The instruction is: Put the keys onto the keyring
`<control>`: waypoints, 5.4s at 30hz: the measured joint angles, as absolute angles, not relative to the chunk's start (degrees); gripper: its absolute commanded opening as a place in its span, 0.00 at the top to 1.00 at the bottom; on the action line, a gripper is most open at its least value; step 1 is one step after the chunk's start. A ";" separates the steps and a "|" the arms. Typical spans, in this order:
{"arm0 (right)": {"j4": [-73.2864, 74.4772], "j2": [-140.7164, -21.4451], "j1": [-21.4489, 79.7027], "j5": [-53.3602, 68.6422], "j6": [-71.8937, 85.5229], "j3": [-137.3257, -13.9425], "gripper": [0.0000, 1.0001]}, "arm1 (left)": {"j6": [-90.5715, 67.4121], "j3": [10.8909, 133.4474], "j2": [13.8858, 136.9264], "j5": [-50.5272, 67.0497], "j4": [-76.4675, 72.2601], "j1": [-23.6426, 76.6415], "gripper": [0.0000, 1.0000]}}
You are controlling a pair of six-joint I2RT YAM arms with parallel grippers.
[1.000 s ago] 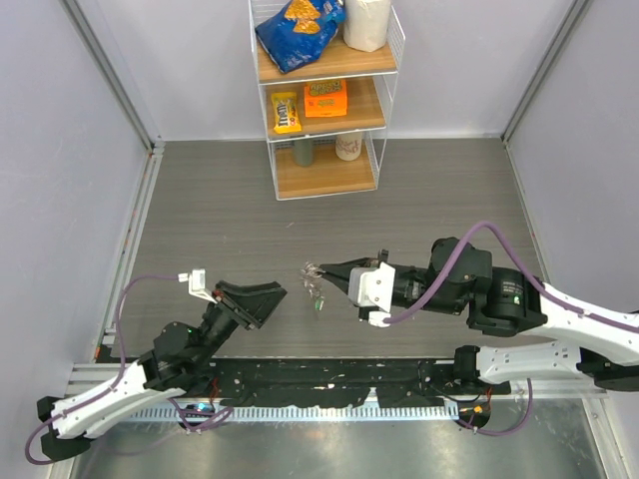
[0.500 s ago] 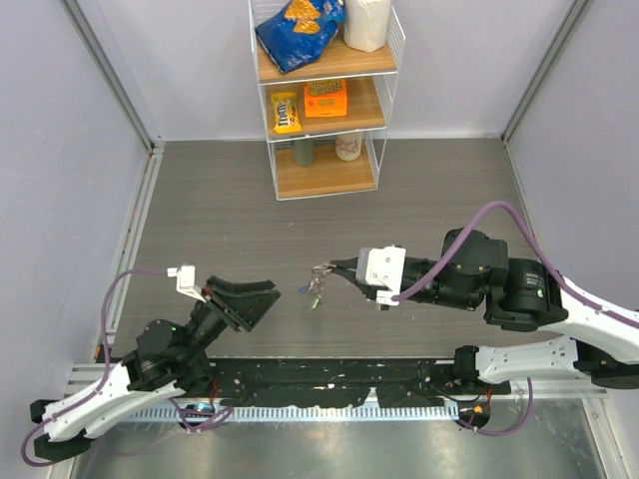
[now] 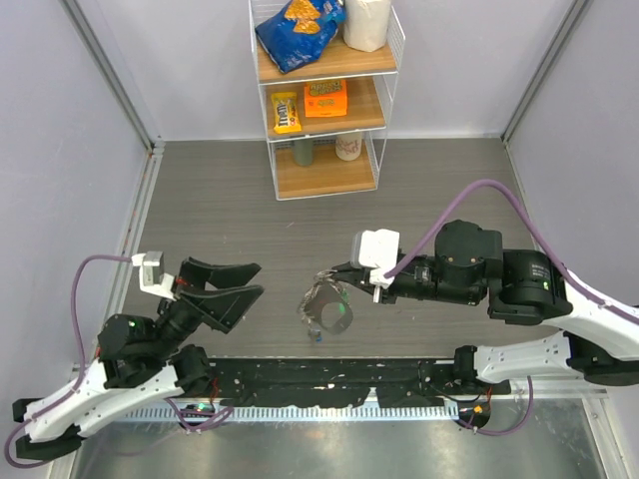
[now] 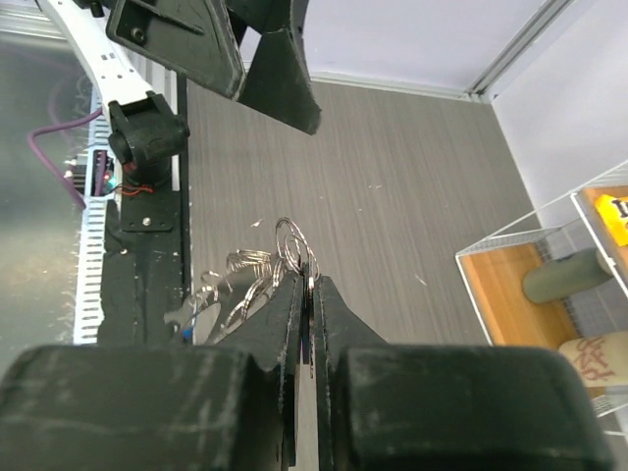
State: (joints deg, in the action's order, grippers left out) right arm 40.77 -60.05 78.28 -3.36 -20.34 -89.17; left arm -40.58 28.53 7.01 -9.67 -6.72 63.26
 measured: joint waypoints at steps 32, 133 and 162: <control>42.52 -66.41 78.28 2.74 -6.22 -94.63 0.95 | -26.65 35.83 24.25 11.90 -18.57 63.26 0.44; 33.58 -61.17 78.32 1.21 7.75 -84.38 0.91 | -18.79 38.52 28.42 12.49 -16.10 63.37 1.00; 31.59 -59.83 78.43 1.63 -6.28 -86.63 0.58 | -19.35 37.89 27.40 15.75 -19.73 63.26 1.00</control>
State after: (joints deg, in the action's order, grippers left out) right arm 31.59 -59.83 78.43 1.63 -6.28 -86.63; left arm -19.35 37.89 27.40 15.75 -19.73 63.26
